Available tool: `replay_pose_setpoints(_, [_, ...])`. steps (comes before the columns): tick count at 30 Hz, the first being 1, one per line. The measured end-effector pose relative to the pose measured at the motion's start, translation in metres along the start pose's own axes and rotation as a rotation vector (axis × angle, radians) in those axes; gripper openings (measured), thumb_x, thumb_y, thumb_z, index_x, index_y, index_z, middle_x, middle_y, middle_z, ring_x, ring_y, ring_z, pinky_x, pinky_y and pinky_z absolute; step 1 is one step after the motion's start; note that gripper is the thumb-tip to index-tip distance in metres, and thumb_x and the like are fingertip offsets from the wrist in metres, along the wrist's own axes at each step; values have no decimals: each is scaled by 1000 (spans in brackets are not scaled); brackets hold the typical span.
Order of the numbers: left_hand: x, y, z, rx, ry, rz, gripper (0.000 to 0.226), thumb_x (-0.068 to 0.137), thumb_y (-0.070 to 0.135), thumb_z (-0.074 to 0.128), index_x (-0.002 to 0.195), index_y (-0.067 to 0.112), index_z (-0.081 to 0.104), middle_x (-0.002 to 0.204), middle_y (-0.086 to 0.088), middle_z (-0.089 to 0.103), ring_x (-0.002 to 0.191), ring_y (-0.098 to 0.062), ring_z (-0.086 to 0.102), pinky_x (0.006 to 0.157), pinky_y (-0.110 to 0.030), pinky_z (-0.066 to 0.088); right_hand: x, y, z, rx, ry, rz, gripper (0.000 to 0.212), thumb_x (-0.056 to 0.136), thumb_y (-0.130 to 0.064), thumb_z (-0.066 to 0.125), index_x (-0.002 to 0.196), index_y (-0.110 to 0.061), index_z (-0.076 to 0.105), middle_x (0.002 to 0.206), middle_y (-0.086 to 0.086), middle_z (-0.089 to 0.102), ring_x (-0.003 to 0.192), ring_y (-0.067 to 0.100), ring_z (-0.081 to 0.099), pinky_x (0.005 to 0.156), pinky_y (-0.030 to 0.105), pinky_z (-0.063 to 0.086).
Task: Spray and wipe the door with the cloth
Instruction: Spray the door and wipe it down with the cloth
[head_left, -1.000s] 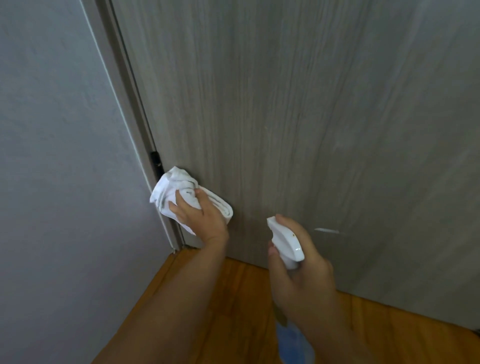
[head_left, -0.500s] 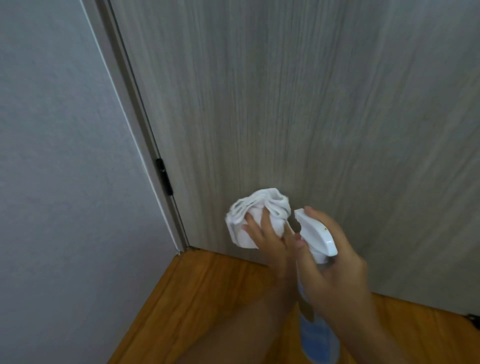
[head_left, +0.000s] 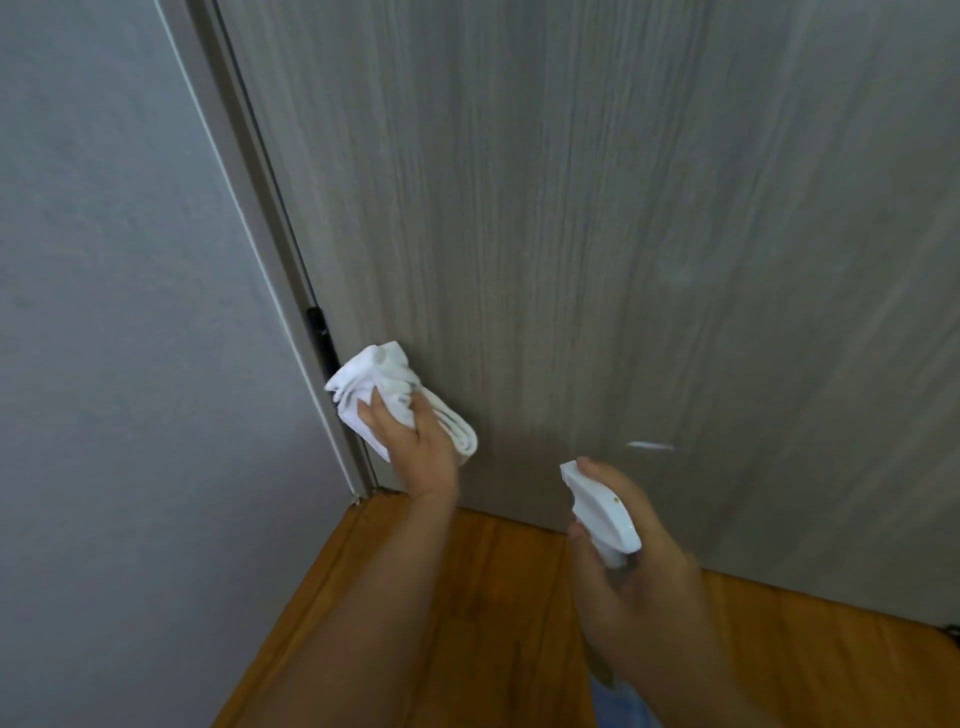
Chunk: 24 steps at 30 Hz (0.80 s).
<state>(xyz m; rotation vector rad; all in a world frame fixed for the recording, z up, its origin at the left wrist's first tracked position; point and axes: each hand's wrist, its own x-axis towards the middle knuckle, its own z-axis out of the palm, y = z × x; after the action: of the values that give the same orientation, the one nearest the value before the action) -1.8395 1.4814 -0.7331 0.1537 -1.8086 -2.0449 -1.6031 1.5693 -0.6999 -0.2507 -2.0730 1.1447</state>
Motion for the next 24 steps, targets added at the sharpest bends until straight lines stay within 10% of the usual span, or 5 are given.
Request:
replay_pose_setpoints(3, [14,1,-24,-22,-55,12,46,109,24,48,151,14,35,142,-5,52,123,-14,54,89,-4,46,6,-6,10,-2,-23,22,47,92,-29,64,137,-38,56,115,-31,65,99,-1,67,88,13,51])
replay_pose_setpoints(13, [-2,-4,-37,-28,-197,-26,56,109,27,47,159,12,27,152,-12,48,135,-20,51,90,-3,46,13,-13,29,-34,76,39,45,95,-51,55,133,-28,58,112,-23,64,95,0,65,85,-2,43])
replay_pose_setpoints(20, [-58,4,1,6,-178,31,57,108,34,49,158,31,24,154,-1,45,135,-16,51,108,-36,48,3,-8,-10,-196,246,50,46,92,-34,61,137,-21,59,106,-29,57,94,-18,57,81,-8,38])
replay_pose_setpoints(24, [-87,10,20,29,-196,66,57,108,33,48,159,30,23,158,-1,38,139,-14,45,102,-17,44,0,-1,-39,-206,267,68,45,92,-27,65,137,-21,59,97,-30,57,82,-2,62,74,1,46])
